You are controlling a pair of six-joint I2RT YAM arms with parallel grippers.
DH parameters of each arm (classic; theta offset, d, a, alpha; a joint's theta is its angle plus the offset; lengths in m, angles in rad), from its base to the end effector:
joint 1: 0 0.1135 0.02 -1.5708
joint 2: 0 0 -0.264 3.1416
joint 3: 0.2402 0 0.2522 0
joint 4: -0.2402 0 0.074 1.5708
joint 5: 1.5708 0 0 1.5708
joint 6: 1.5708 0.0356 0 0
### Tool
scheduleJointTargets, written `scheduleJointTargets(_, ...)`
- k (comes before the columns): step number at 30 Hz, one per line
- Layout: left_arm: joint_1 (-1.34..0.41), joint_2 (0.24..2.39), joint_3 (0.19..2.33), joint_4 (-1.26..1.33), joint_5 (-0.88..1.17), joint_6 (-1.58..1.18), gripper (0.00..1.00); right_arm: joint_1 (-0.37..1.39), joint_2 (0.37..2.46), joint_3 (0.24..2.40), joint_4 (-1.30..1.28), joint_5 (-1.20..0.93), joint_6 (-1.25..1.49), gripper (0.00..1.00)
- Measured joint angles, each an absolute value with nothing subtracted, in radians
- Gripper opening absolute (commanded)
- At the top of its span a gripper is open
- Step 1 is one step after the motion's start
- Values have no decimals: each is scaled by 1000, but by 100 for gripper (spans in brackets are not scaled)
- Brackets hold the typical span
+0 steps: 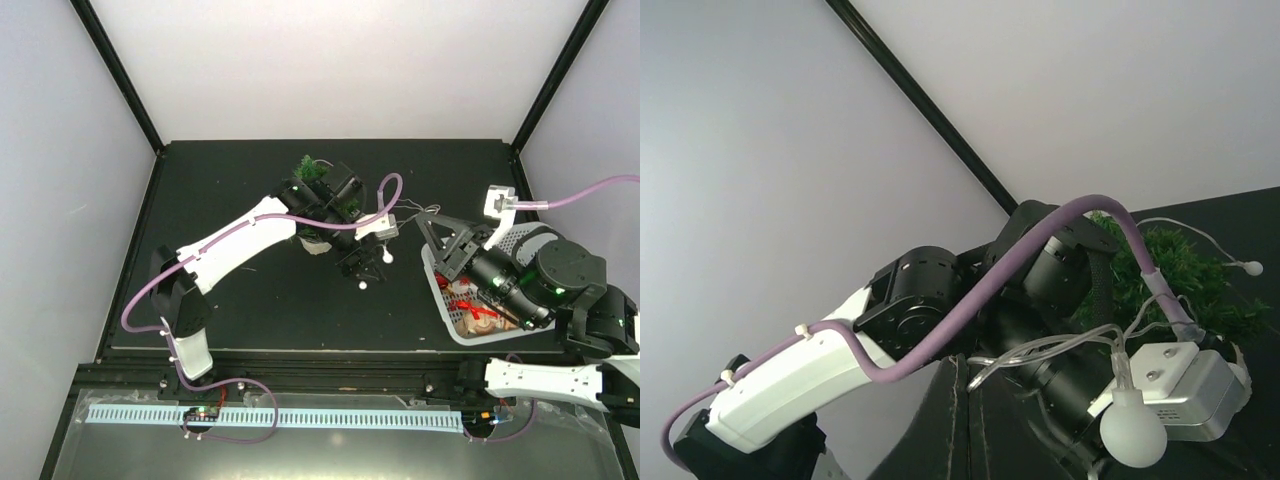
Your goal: Decorate the small christmas tree
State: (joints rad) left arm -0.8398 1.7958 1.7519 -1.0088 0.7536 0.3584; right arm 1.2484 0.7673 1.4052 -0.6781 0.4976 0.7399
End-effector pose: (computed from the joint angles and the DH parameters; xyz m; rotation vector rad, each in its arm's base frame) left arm 0.2327 -0.2960 0.3332 1.6830 1.9837 -1.1577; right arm 0.0466 0.0859 0.4866 -0.0257 1.7286 1.1198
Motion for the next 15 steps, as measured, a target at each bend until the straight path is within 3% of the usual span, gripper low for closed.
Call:
scheduleJointTargets(8,-854,1752,1628,-990,733,436,81,1248,739,1400,-665,535,739,1)
scheduleJointTargets(15,-872,1662,1510,-906,753,438,83,1248,729,1399,-657,559,739,1)
